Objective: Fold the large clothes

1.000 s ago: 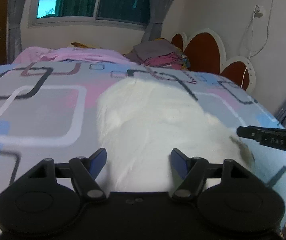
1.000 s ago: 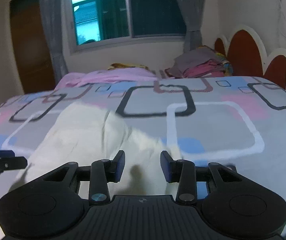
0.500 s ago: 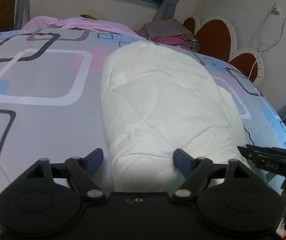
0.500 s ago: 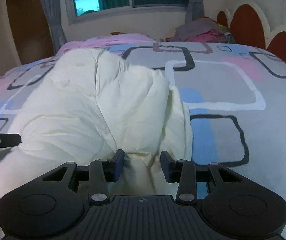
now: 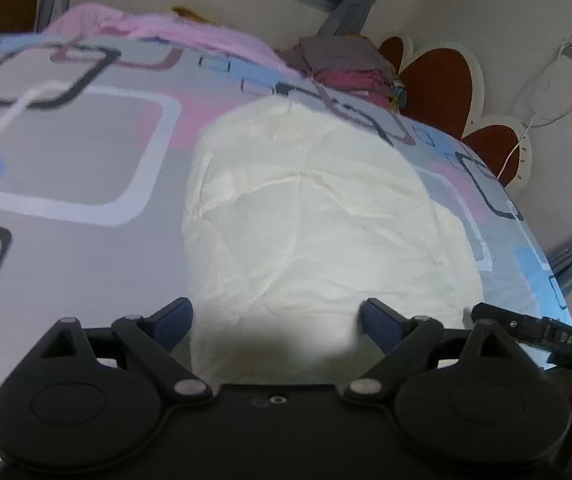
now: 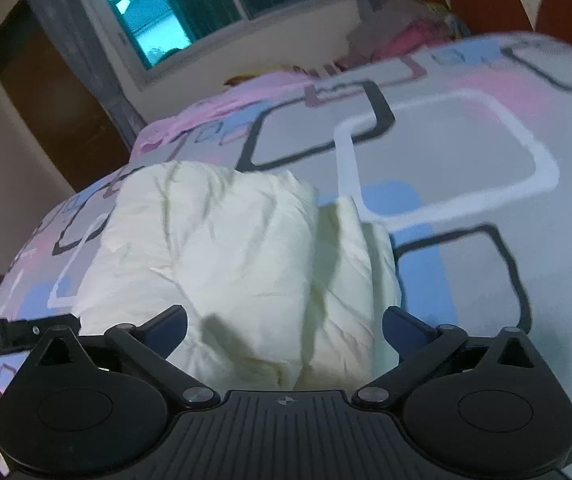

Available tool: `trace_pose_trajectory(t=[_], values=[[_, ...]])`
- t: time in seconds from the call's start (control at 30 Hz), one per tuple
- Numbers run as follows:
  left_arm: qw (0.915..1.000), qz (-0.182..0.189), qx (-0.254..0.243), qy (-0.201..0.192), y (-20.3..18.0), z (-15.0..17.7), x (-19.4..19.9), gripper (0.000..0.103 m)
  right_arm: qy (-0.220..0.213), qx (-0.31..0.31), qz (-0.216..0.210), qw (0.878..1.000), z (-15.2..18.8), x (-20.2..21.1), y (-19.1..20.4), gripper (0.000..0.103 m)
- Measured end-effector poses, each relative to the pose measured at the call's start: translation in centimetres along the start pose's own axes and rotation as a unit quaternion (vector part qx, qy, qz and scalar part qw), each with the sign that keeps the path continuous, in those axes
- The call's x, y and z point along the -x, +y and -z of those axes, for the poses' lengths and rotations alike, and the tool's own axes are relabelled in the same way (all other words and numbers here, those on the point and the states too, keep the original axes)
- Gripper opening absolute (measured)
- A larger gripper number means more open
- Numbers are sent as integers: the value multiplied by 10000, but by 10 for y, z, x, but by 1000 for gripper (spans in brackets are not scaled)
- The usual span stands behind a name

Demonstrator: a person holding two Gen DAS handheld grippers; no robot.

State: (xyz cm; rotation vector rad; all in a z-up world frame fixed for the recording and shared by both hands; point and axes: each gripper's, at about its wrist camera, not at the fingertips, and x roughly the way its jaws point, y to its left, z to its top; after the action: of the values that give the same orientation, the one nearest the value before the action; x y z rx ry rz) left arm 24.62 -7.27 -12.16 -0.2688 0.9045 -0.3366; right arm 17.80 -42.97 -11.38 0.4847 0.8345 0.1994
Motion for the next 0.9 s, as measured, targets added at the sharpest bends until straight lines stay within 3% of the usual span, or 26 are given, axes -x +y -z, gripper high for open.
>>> trace_pose_trajectory(t=[0.3, 0.57, 0.63, 0.73, 0.9], values=[[9992, 286, 207, 198, 12, 0, -23, 95, 387, -1039, -690, 9914, 5, -30, -35, 103], [9988, 352, 257, 215, 8, -1, -26, 89, 700, -1181, -1223, 9830, 1, -47, -42, 100], [9990, 311, 261, 167, 5, -2, -24, 84, 729, -1286, -1438, 9785, 1, -45, -44, 77], [9994, 292, 181, 106, 1, -1, -18, 75, 712, -1363, -1552, 9758, 1, -40, -49, 60], [9994, 310, 138, 17, -5, -6, -5, 64, 639, -1431, -1709, 9727, -1, -27, -50, 45]])
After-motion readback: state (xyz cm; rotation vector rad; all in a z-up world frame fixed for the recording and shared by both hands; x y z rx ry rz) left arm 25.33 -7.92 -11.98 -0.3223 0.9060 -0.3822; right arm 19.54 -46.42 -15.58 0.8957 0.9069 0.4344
